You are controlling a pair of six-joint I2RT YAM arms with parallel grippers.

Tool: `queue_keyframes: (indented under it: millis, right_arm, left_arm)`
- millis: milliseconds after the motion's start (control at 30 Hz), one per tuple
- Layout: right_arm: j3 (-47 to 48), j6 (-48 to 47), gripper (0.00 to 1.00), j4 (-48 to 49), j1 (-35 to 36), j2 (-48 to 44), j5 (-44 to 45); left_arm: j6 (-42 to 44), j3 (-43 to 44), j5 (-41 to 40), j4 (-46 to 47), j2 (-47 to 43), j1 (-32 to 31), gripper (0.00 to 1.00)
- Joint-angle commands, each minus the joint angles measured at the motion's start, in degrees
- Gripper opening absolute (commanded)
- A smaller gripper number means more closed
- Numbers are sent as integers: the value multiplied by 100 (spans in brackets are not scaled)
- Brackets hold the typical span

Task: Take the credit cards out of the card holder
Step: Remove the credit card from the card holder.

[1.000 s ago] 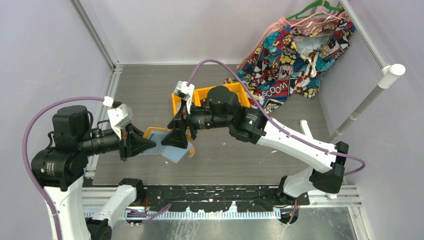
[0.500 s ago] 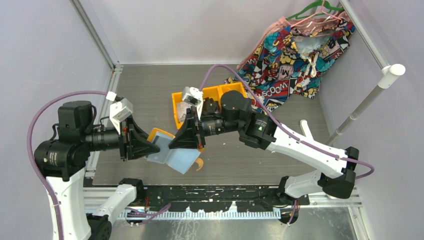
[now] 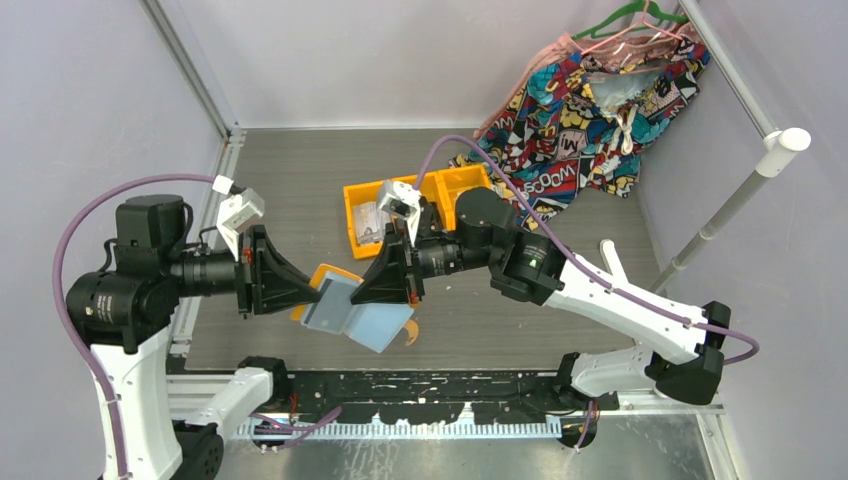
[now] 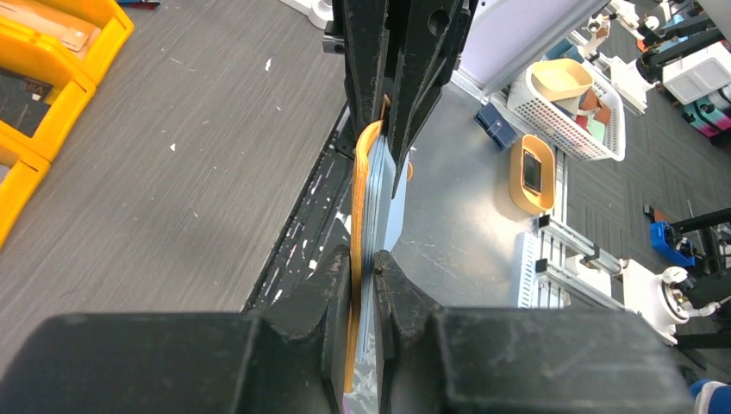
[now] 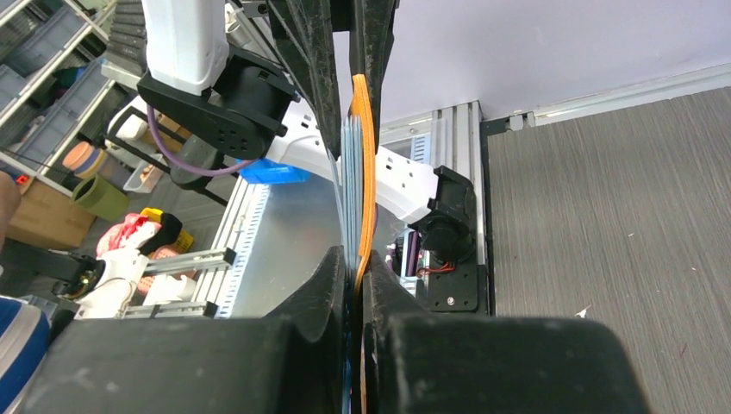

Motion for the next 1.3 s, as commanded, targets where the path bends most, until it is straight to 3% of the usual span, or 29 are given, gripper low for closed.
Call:
queue_keyframes:
  millis: [0,133,233,467,567,733,833,900,1067,1267]
  right_arm:
    - [35,10,1,266,-53,-259,-49]
    - [48,27,1,288,-58,-249,-85]
    - [100,129,3,354,-50,-164,-200]
    - [330,414,7,544,-52,124,-534]
    - [355,528,15,633,-53,184,-585]
    - [194,626,46,691,-46,139,-653]
    - [-13,609,69,694,-47,8,-568]
    - [-119,567,79,863,-52,-68,-281]
    - [149,612,94,766,-47,113,1853]
    - [131,533,100,1197,64,230,2664]
  left_arm:
    - [-118,96,355,-52,44,2,15]
    - [-147,33,314,53,47,2,11]
    - [-556,-268,100,610,-142,2,4]
    - [-1450,-985,-138,1863,-658,3,0]
    - [-1515,-1090,-539,2071,-740,-3,0]
    - [-1527,-1058,-1393,2294,-852,3,0]
    - [-1424,-833,-1468,2205,-816,2,0]
    - [-1299,-733,-1487,2140,-808,3,0]
    - [-835,-759,-1946,2277,-1041,-2,0]
    - [-273,-715,-2352,2124,-1139,3,0]
